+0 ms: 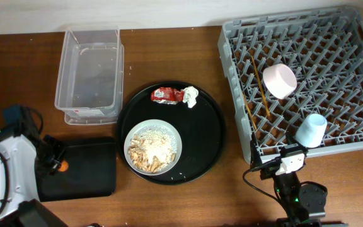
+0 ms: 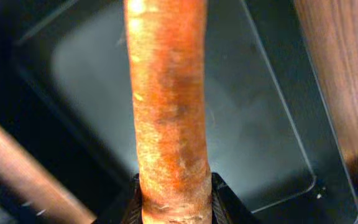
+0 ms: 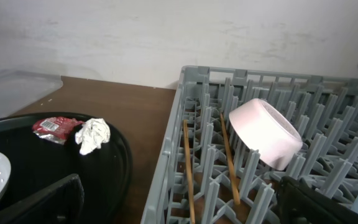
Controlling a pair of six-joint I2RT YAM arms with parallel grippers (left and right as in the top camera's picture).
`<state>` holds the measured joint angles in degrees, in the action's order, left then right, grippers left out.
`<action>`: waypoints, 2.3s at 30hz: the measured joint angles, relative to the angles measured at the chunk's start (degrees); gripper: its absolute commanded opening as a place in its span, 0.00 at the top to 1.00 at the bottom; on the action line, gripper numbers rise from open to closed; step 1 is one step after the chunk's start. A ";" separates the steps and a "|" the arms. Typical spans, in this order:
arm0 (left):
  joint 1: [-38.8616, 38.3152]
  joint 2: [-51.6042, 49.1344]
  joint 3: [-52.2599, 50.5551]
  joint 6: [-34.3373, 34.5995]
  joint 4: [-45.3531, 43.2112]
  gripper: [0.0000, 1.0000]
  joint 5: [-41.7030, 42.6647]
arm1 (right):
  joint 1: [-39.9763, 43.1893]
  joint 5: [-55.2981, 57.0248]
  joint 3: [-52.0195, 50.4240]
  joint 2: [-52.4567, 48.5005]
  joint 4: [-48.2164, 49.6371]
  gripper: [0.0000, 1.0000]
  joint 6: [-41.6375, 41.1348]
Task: Sort waste into correct bins and load items into the dishwasher rack
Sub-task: 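Grasp the carrot with the left gripper and drop it on the black tray, then grasp the red wrapper with the left gripper and drop it on the black tray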
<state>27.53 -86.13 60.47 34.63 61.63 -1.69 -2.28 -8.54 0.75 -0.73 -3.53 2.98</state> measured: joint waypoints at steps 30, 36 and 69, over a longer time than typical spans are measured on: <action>-55.67 -35.95 28.79 -32.17 -27.39 0.32 -7.63 | 0.02 0.00 -0.02 0.04 0.02 0.02 0.00; -55.30 -37.03 28.81 -32.74 -30.21 0.71 -8.96 | 0.02 -0.02 -0.02 0.04 0.02 0.02 0.00; -17.03 -3.19 10.88 -15.04 12.46 0.85 -6.14 | 0.02 -0.02 -0.02 -0.11 0.09 0.02 -0.02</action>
<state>10.50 -89.32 71.35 19.59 74.08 -7.84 -2.26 -8.56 0.73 -0.84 -3.44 2.96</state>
